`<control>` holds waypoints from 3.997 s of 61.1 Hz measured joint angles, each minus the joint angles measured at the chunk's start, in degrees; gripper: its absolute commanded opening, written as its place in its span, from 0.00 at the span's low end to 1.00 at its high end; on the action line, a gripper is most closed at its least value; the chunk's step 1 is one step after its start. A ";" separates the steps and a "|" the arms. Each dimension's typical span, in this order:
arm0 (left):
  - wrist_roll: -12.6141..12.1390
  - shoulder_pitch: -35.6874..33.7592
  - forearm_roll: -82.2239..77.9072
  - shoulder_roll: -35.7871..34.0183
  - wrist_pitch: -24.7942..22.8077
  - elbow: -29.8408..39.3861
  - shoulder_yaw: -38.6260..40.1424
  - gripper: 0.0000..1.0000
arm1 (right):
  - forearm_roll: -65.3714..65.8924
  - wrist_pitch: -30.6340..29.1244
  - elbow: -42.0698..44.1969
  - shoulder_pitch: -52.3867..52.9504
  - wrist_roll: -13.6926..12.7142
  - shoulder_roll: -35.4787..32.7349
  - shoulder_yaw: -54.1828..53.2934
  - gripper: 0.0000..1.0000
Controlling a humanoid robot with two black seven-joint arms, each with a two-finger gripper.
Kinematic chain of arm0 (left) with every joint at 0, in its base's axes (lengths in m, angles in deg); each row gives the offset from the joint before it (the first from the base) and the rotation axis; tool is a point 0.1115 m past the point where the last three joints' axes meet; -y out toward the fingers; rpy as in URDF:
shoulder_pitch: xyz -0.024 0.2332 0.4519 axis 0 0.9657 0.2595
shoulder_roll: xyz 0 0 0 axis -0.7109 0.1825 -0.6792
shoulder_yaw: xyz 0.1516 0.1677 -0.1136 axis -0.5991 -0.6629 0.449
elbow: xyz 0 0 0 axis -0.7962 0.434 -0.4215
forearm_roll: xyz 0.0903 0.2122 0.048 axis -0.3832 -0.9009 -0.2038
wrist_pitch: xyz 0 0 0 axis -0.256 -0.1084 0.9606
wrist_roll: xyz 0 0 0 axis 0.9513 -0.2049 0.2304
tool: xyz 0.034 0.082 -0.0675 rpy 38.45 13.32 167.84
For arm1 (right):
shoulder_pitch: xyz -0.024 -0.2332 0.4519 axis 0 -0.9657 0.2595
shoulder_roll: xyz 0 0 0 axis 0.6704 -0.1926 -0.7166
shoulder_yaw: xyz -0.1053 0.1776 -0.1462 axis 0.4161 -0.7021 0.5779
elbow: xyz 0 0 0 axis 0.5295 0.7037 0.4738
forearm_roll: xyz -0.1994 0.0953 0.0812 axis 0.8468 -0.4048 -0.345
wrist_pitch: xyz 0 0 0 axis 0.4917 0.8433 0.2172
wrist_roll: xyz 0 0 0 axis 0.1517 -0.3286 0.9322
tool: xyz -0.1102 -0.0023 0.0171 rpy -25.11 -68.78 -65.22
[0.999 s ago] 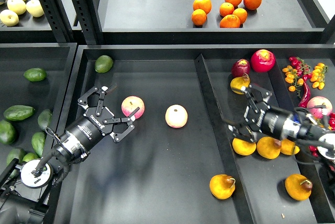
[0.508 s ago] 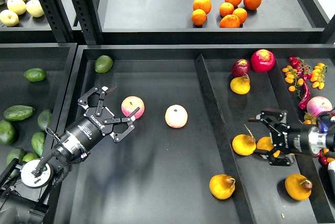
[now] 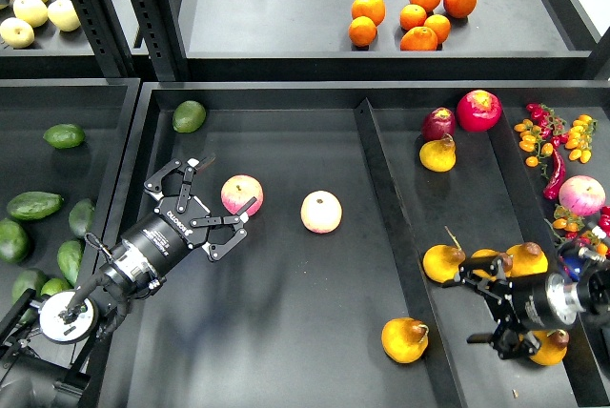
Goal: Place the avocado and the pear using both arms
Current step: 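Move the right gripper down toward the yellow pear on the table, then close the right gripper around the yellow pear, then lift the pear and carry it into the bin of pears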
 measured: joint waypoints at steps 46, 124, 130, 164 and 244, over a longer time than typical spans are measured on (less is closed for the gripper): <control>-0.10 -0.03 0.00 0.00 0.00 -0.03 -0.26 0.91 | 1.92 0.00 5.53 -1.61 0.00 9.23 -0.82 0.98; -0.25 0.01 0.00 0.00 0.00 0.33 -0.80 0.91 | 4.08 0.00 11.66 -1.64 0.01 14.91 -3.99 0.67; -0.27 0.02 0.00 -0.01 0.00 0.35 -0.81 0.91 | 4.09 0.00 11.76 -2.00 0.01 15.34 -4.93 0.60; -0.27 0.03 0.00 0.00 0.00 0.35 -1.14 0.91 | 3.28 -0.02 13.88 -3.78 0.01 16.48 -8.57 0.14; -0.26 0.03 -0.08 0.00 0.00 -0.24 -1.14 0.92 | -20.95 -0.01 3.62 0.88 0.00 -5.00 -3.29 0.06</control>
